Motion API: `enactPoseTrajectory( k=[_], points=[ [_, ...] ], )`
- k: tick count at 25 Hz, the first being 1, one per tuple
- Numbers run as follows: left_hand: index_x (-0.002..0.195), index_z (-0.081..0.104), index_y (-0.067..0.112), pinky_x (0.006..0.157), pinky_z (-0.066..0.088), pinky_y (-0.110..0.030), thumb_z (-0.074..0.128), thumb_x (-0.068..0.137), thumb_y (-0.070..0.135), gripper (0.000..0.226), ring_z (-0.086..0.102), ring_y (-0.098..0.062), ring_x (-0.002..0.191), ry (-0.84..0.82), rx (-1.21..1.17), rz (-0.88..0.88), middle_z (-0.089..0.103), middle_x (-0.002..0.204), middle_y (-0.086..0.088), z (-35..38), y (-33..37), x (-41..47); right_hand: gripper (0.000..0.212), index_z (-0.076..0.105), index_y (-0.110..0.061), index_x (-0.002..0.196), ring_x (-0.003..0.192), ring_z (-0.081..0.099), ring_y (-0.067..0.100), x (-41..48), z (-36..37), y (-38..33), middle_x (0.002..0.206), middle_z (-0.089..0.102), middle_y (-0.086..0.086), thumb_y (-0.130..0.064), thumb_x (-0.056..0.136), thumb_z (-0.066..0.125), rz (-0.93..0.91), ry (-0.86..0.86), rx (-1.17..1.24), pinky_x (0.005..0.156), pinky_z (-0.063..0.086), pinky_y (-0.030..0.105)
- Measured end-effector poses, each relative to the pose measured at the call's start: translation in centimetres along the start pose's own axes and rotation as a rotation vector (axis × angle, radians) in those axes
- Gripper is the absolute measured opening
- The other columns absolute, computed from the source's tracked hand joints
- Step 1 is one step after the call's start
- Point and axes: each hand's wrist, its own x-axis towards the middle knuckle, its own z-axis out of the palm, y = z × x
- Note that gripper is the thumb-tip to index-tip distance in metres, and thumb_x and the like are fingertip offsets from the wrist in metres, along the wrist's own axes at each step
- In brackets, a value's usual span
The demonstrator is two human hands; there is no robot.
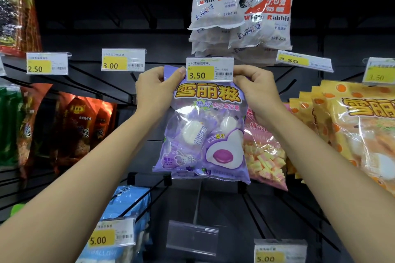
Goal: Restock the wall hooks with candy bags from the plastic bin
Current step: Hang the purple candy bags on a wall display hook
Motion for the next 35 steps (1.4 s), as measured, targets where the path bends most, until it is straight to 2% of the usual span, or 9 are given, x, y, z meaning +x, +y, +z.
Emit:
enactPoseTrajectory(
  k=[5, 9, 14, 18, 22, 25, 28, 31, 35],
  points=[
    [0.067, 0.068, 0.018, 0.074, 0.055, -0.051, 0.069, 0.088, 0.036, 0.028, 0.063, -0.025, 0.069, -0.02, 0.077, 0.03, 0.075, 0.08, -0.02, 0.2, 0.0, -0.5, 0.051, 0.072, -0.027, 0.087, 0.079, 0.071, 0.007, 0.4, -0.3, 0.3, 0.079, 0.076, -0.015, 0.011, 0.088, 0.038, 0.058, -0.16, 0.013, 0.072, 0.059, 0.023],
    [0.056, 0.061, 0.015, 0.058, 0.044, -0.042, 0.069, 0.087, 0.039, 0.04, 0.051, -0.02, 0.063, 0.002, 0.127, 0.04, 0.068, 0.064, -0.014, 0.2, 0.3, -0.4, 0.017, 0.074, -0.014, 0.093, 0.076, 0.072, 0.013, 0.7, -0.3, 0.0, 0.08, 0.077, -0.004, -0.003, 0.084, 0.066, 0.066, -0.161, 0.078, 0.071, 0.059, 0.025],
    [0.078, 0.071, 0.001, 0.062, 0.048, -0.041, 0.068, 0.088, 0.04, 0.041, 0.057, -0.021, 0.067, -0.025, 0.15, 0.007, 0.074, 0.082, -0.024, 0.1, -0.5, -0.2, 0.022, 0.075, -0.018, 0.084, 0.069, 0.071, 0.006, 0.9, 0.3, -0.5, 0.073, 0.076, -0.01, 0.002, 0.074, 0.073, 0.036, -0.148, 0.064, 0.065, 0.059, 0.021],
    [0.078, 0.073, 0.004, 0.073, 0.054, -0.05, 0.066, 0.09, 0.034, 0.033, 0.06, -0.026, 0.067, -0.034, 0.168, 0.022, 0.076, 0.081, -0.023, 0.2, -1.4, -0.5, 0.025, 0.073, -0.01, 0.102, 0.076, 0.068, 0.001, 0.3, 0.4, 0.0, 0.09, 0.075, -0.011, -0.003, 0.079, 0.073, -0.03, -0.127, -0.054, 0.071, 0.057, 0.019],
    [0.069, 0.07, 0.014, 0.065, 0.052, -0.045, 0.067, 0.088, 0.036, 0.03, 0.06, -0.027, 0.066, -0.014, 0.171, 0.04, 0.075, 0.078, -0.02, 0.3, -2.0, -0.3, 0.027, 0.071, -0.012, 0.107, 0.089, 0.069, 0.008, 0.0, 0.5, 0.8, 0.102, 0.072, 0.005, -0.008, 0.08, 0.073, -0.038, -0.068, -0.099, 0.079, 0.058, 0.025],
    [0.076, 0.07, 0.003, 0.059, 0.042, -0.038, 0.066, 0.089, 0.04, 0.039, 0.05, -0.024, 0.06, -0.04, 0.21, -0.003, 0.064, 0.063, -0.009, 0.6, -2.8, -0.2, 0.023, 0.071, -0.009, 0.103, 0.104, 0.065, 0.019, -0.3, 0.7, 1.1, 0.113, 0.067, 0.01, -0.008, 0.08, 0.074, -0.042, -0.045, -0.216, 0.091, 0.054, 0.036],
    [0.095, 0.065, -0.008, 0.062, 0.042, -0.033, 0.066, 0.089, 0.041, 0.049, 0.049, -0.015, 0.066, -0.07, 0.149, -0.033, 0.065, 0.073, -0.022, 0.6, -3.8, -0.8, 0.041, 0.063, -0.016, 0.115, 0.107, 0.059, 0.019, -1.9, 0.4, 1.9, 0.118, 0.061, 0.009, -0.014, 0.077, 0.077, -0.084, 0.057, -0.273, 0.095, 0.047, 0.031],
    [0.122, 0.057, 0.008, 0.064, 0.05, -0.011, 0.081, 0.076, 0.031, 0.057, 0.066, 0.005, 0.071, -0.24, -0.085, -0.069, 0.073, 0.087, 0.015, -0.3, -4.1, -3.1, 0.066, 0.045, -0.029, 0.128, 0.114, 0.055, 0.013, -4.8, -0.4, 2.9, 0.128, 0.053, -0.003, -0.019, 0.074, 0.08, -0.092, 0.068, -0.247, 0.091, 0.049, 0.026],
    [0.136, 0.02, 0.053, 0.085, 0.049, -0.008, 0.09, 0.051, 0.035, 0.112, 0.054, 0.013, 0.114, -0.411, -0.047, -0.011, 0.05, 0.133, 0.02, -1.6, -6.2, -7.1, 0.064, 0.043, -0.044, 0.125, 0.11, 0.052, -0.001, -8.2, -0.8, 4.3, 0.13, 0.046, -0.014, -0.036, 0.071, 0.077, -0.127, 0.035, -0.303, 0.076, 0.05, 0.013]
  ],
)
